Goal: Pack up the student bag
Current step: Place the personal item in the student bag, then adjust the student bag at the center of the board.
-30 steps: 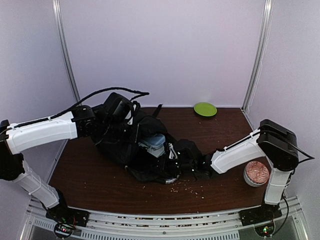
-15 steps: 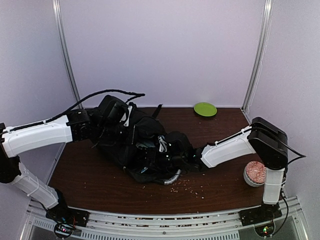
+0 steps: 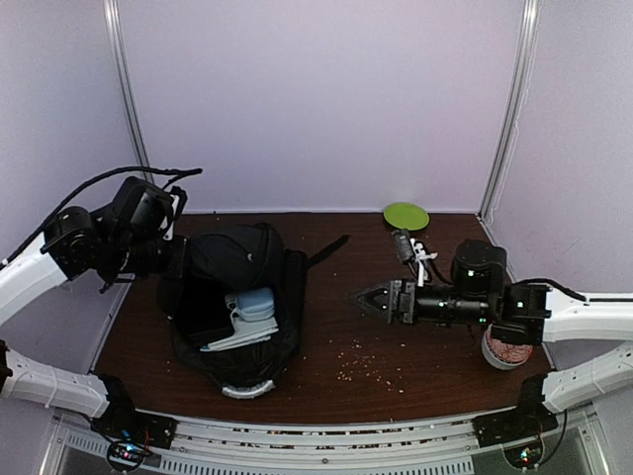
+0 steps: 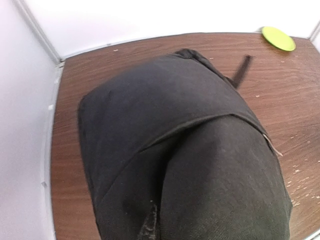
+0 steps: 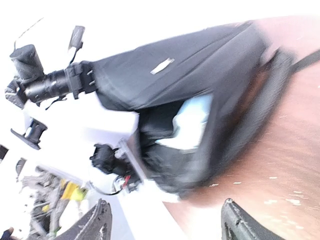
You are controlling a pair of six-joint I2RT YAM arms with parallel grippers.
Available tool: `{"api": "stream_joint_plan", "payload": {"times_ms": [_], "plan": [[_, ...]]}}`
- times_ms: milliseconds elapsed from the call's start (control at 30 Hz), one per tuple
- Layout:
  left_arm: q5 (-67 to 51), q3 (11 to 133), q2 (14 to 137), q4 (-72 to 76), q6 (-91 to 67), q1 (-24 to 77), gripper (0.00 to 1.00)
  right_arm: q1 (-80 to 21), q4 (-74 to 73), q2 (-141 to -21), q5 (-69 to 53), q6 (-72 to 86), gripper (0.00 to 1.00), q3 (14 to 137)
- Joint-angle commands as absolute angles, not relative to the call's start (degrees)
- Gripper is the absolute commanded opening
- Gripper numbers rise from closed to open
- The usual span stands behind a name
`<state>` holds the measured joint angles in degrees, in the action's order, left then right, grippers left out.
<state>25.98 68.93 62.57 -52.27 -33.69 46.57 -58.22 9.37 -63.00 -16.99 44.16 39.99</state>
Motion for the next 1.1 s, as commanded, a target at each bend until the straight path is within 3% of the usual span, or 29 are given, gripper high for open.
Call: {"api": "stream_joint_plan", "payload": {"times_ms": [0, 200, 467, 633, 933, 967, 1000, 1067], "plan": [[39.0, 69.41, 53.9, -57.96, -35.57, 45.05, 0.0, -58.13, 1.67, -56.07, -5.12, 38.1, 0.75, 34.87], [37.0, 64.05, 50.41, -59.76, -40.03, 44.82, 0.0, -57.92, 3.93, -56.47, -4.5, 38.89, 0.74, 31.59], [19.65, 59.56, 62.0, -37.49, -39.48, 44.82, 0.0, -57.53, 6.13, -58.61, -2.58, 40.35, 0.73, 28.65], [13.46, 67.13, 78.03, -27.72, -36.69, 46.51, 0.0, -57.17, 3.81, -57.38, 0.63, 40.13, 0.73, 27.72], [10.56, 90.55, 101.64, -25.58, -30.22, 48.21, 0.0, -56.16, -0.84, -54.38, 8.96, 40.08, 0.74, 27.18], [11.33, 92.03, 103.03, -26.01, -29.82, 48.72, 0.04, -56.05, -1.36, -54.32, 10.03, 40.45, 0.75, 27.12], [11.68, 92.91, 104.32, -26.4, -29.58, 49.16, 0.18, -55.93, -1.51, -54.12, 11.01, 40.96, 0.75, 26.99], [13.17, 93.22, 104.11, -27.62, -29.34, 50.39, 0.54, -55.81, -0.95, -53.48, 12.23, 41.74, 0.76, 26.06]]}}
